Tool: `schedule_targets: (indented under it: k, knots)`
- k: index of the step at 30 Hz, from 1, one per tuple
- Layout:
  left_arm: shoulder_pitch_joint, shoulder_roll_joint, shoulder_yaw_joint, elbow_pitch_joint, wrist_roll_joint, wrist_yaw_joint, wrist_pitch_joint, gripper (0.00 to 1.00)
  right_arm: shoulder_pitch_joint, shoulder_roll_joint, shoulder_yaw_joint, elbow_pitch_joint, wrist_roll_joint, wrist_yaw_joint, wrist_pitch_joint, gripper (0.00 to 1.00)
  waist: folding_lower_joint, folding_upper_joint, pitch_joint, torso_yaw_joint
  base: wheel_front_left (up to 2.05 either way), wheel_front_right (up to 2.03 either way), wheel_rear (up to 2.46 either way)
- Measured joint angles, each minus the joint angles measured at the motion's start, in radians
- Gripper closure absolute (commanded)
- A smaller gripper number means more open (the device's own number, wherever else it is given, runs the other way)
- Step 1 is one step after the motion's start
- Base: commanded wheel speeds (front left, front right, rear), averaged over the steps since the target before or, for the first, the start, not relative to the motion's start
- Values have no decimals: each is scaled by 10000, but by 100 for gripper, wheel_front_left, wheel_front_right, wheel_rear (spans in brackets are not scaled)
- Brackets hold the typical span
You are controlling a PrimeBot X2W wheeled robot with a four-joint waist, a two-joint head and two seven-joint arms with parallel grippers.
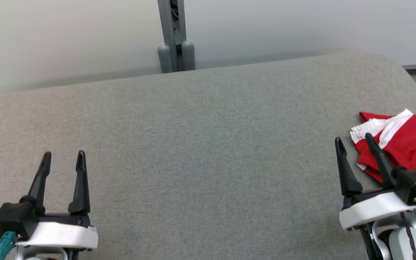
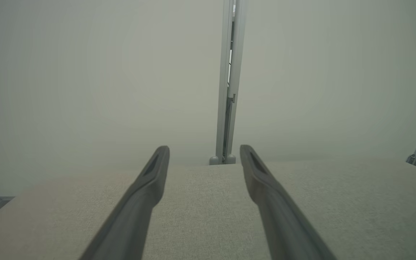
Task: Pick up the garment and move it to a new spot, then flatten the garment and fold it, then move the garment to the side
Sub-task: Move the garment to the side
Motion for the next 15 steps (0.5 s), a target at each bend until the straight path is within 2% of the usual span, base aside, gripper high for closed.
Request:
schedule_targets:
  k: [15]
  knots:
    - [913,157,290,430,-491,-121,-33,0,1103,25,-244,-339,-23,0,418,0,0,0,-887,214,0,0,0]
